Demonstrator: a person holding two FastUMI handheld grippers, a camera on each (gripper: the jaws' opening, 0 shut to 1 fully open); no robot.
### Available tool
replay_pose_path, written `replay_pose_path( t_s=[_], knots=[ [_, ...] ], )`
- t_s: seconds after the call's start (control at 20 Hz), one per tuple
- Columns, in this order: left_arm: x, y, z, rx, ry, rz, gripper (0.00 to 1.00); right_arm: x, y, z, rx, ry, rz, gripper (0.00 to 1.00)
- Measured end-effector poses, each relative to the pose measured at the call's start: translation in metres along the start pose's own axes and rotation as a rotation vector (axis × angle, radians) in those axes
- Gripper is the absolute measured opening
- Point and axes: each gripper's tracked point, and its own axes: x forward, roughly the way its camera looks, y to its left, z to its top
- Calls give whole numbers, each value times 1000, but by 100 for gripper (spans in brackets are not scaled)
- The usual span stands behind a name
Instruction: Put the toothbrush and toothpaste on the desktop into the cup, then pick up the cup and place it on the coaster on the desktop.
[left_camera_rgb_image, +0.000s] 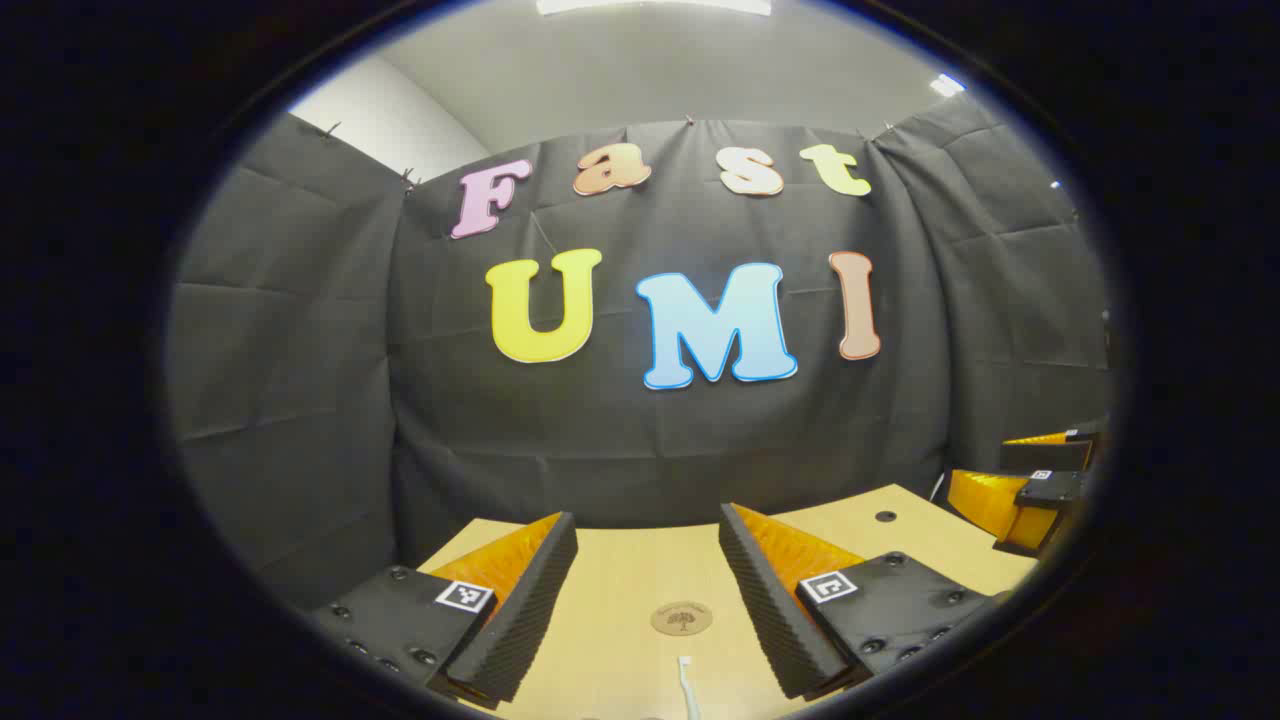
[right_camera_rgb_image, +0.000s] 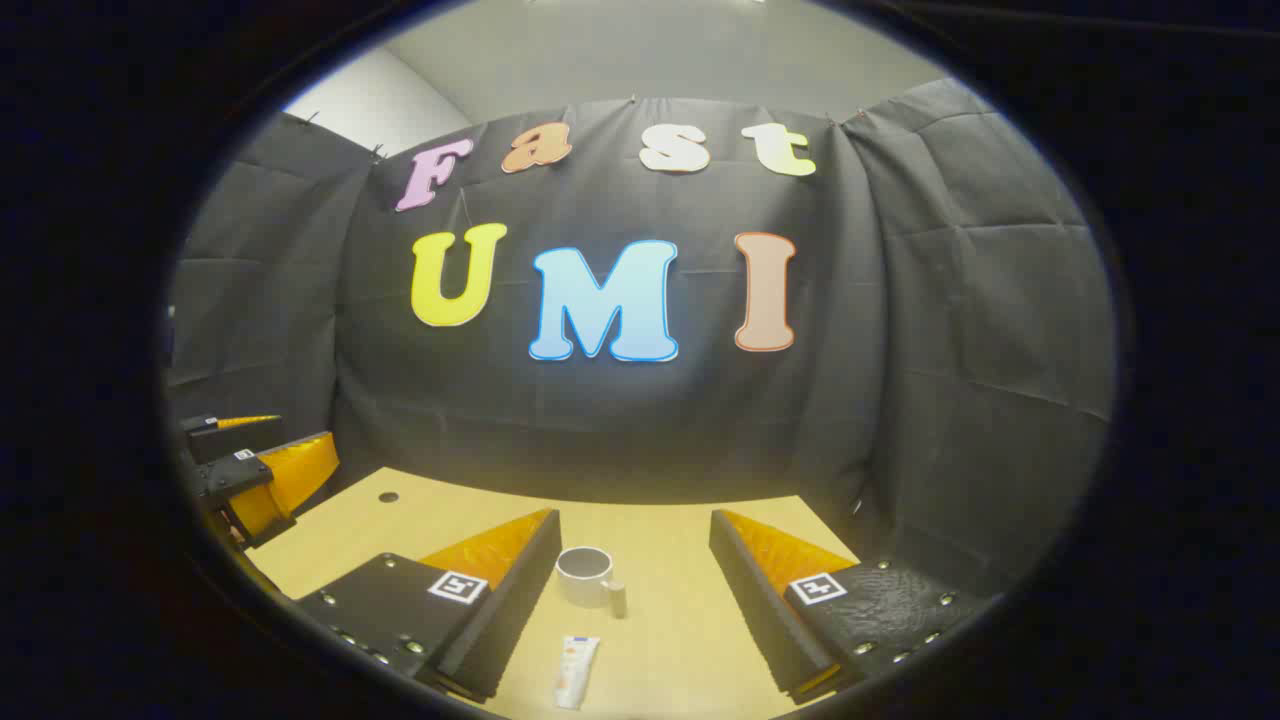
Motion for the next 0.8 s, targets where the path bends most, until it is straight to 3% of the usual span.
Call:
replay_pose_path(
  t_s=[0.05, 0.15, 0.3, 0.35, 0.4, 0.45, 0.5, 0.6, 0.8],
  knots=[
    [0, 0, 1, 0, -1, 1, 100, 0, 0, 0, 1, 0, -1, 94],
    [0, 0, 0, 2, -3, 3, 95, 0, 0, 0, 2, -3, -2, 94],
    [1, 0, 0, 2, -6, 5, 95, 0, 0, 0, 2, -5, -3, 94],
    [1, 0, 0, 3, -7, 6, 100, 0, 0, 0, 1, -7, -4, 94],
    [1, 1, 0, 3, -8, 8, 95, 0, 0, 0, 1, -10, -5, 94],
    [1, 1, 0, 2, -10, 9, 100, 0, 0, 1, 0, -11, -5, 94],
    [1, 1, 0, 1, -11, 10, 95, 0, 0, 0, -1, -11, -5, 94],
    [2, 1, 0, 1, -13, 13, 100, 1, 0, 0, -2, -11, -4, 94],
    [2, 1, -1, 3, -15, 13, 95, 1, 0, 0, -3, -12, 0, 94]
  ],
)
